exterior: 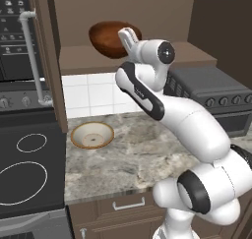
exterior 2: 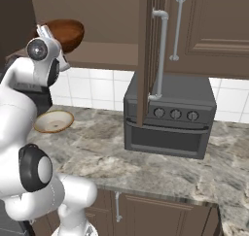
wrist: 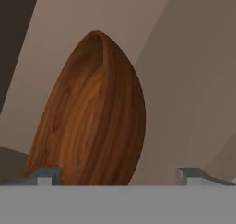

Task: Open the cabinet. Pick the bowls from the counter and place them in the cabinet. Then close the cabinet.

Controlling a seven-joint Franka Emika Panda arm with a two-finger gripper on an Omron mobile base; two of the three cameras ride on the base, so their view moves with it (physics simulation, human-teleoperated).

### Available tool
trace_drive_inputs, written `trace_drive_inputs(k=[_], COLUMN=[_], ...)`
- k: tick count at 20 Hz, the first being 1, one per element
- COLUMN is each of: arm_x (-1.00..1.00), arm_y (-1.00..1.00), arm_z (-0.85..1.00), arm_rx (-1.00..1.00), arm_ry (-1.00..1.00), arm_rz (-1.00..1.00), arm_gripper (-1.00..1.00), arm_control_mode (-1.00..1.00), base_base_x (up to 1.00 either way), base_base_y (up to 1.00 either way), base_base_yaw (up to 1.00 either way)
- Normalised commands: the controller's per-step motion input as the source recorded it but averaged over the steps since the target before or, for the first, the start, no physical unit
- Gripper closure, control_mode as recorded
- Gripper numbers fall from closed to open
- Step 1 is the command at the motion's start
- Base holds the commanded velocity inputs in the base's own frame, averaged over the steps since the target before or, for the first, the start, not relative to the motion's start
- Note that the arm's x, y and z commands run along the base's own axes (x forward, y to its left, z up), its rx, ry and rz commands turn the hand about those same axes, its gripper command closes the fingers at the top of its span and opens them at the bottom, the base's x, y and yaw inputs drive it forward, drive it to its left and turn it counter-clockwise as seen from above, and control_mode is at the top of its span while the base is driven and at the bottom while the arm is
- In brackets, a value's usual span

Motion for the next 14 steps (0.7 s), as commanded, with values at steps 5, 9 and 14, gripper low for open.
trace_drive_inputs(k=[5, 9, 14], arm_x=[-0.46, -0.85, -0.83], arm_y=[0.0, 0.0, -0.02], arm_z=[0.08, 0.36, 0.42], arm_rx=[0.01, 0.06, 0.05], arm_ry=[-0.07, 0.04, 0.22], arm_rz=[0.0, 0.0, 0.0], arm_gripper=[-1.0, -1.0, -1.0], arm_control_mode=[-1.0, -1.0, -1.0], base_base_x=[0.0, 0.0, 0.0], base_base_y=[0.0, 0.0, 0.0], base_base_yaw=[0.0, 0.0, 0.0])
